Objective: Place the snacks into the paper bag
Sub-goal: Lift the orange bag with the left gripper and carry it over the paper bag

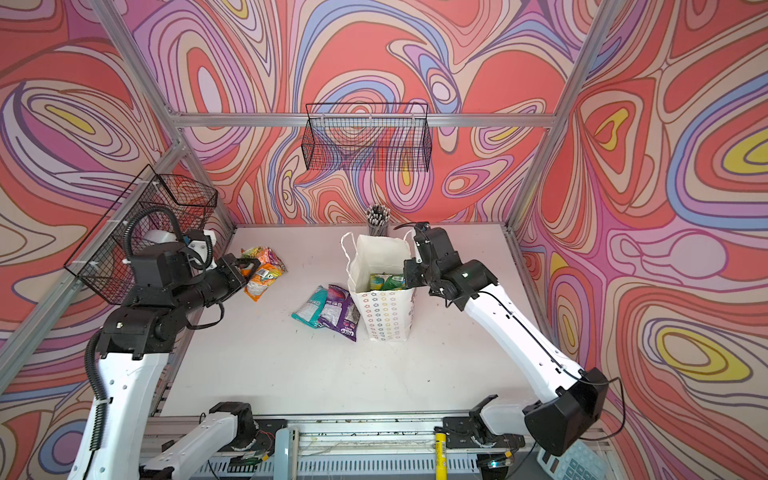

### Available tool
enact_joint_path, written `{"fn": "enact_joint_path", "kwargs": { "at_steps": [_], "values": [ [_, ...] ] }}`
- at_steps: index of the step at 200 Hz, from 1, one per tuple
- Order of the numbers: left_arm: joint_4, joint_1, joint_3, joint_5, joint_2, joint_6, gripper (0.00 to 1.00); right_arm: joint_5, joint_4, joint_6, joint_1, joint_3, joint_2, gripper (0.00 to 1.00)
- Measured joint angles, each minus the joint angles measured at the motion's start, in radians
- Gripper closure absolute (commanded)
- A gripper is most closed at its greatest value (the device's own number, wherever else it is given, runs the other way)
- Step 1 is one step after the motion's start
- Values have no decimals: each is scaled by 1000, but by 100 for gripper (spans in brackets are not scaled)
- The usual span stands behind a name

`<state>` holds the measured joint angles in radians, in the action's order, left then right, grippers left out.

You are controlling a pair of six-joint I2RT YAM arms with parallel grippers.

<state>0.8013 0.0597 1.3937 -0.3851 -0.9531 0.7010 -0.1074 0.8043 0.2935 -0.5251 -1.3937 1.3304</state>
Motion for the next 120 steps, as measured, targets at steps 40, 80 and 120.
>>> {"fn": "enact_joint_path", "kwargs": {
  "at_steps": [40, 80, 120],
  "values": [
    [-49, 231, 142, -6, -44, 24, 98, 0, 0, 5, 0, 0, 0, 100],
    [-187, 563, 291, 42, -199, 13, 98, 1, -1, 10, 0, 2, 0, 100],
    [-280, 784, 387, 60, -447, -17, 98, 11, -4, 25, 0, 5, 0, 100]
  ]
}}
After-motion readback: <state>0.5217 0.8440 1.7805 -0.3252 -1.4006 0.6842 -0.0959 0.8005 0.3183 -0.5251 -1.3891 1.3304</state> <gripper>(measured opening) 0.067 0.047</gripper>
